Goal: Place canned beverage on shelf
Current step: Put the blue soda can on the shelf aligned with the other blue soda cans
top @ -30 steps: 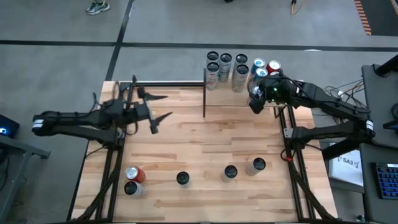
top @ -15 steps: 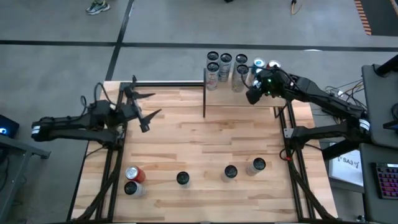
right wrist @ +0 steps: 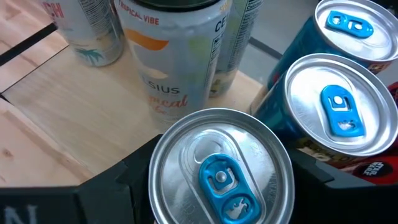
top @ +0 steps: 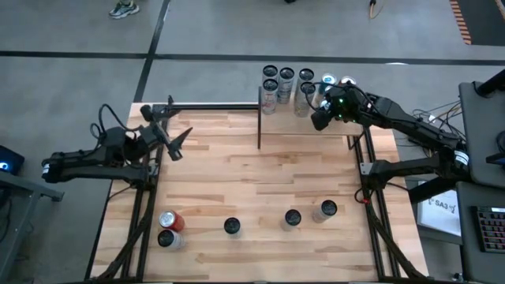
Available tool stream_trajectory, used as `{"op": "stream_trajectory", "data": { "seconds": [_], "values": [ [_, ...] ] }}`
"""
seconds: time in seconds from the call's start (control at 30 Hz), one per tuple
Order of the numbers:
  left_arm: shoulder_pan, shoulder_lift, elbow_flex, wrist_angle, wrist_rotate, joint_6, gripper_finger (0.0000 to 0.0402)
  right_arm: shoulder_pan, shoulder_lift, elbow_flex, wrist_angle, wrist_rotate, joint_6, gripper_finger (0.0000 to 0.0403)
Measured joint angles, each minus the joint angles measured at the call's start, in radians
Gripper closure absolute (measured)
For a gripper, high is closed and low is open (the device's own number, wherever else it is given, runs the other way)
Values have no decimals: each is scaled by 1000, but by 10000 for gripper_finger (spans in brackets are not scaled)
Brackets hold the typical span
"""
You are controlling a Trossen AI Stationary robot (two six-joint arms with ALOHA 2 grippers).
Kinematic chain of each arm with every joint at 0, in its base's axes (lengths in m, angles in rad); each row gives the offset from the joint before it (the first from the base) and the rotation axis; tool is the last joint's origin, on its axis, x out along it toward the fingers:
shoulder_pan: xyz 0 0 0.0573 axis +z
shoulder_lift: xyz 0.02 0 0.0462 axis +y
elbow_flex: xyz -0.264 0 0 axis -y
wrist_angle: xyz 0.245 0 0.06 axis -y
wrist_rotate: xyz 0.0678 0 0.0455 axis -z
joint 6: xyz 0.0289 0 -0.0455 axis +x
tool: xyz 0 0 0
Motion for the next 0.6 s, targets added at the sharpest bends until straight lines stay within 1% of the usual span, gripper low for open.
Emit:
{"op": "stream_trajectory", "data": {
  "seconds": [0.47,0.6],
  "values": [
    [1,-12,-5,-3,-16,7,113,0,0,-2,-5,0,23,181],
    [1,-12,-5,-3,-16,8,113,-1,0,-2,-5,-25,29,181]
  ]
}}
